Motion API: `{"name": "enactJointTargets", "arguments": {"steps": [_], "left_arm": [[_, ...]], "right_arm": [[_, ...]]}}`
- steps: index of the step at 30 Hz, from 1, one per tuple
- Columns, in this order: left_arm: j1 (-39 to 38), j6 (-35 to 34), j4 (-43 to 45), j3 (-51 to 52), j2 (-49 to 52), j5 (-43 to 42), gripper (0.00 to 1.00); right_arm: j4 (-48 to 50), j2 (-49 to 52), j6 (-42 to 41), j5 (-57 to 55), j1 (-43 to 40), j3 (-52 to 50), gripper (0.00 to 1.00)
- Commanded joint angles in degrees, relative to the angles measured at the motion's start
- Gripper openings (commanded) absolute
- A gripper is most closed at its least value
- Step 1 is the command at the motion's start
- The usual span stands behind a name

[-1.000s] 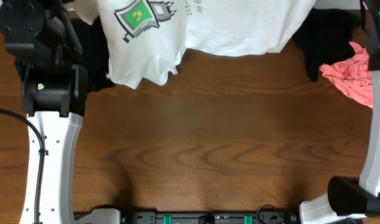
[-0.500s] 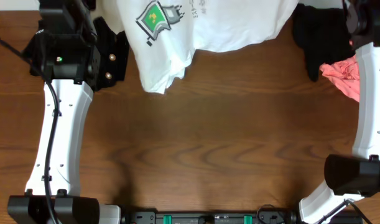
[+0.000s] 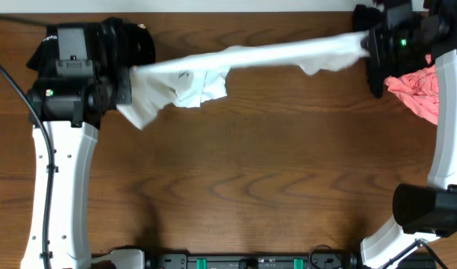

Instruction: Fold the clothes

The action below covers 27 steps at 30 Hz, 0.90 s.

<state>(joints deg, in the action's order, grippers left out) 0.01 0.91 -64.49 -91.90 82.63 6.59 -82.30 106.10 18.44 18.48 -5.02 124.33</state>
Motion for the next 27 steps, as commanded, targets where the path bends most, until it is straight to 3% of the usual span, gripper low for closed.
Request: {"name": "enactJointTargets", "arguments": {"steps": [1,5,12,20,27], "left_arm": [[1.53,-11.06,-7.04,-0.48,-0.28,0.70,0.06],[1.53,-12.66,-15.91,-0.42,-0.28,-7.06,0.06],[1.53,-12.66,-26.29,1.27,-0.28,-11.61,0.06],[1.51,-12.98,-27.74,4.68,-0.33,-12.61,0.06],[-0.13,-16.70,-26.43,10.91,-5.35,-12.57,0.06]], "right_arm": [[-5.38,-1.01,-0.85,-3.54,-2.10,0.48,0.01],[-14.88,-1.01,-0.90,-0.74,-2.10,0.48,0.01],[-15.02,-1.64,-6.91,1.01,-1.64,-3.26,0.01],[-14.99,-2.19,-7.56,-0.57,-0.20,-9.16,0.02],[-14.60,-11.17,-12.72,-9.99,2.51,-17.05,0.02]]}}
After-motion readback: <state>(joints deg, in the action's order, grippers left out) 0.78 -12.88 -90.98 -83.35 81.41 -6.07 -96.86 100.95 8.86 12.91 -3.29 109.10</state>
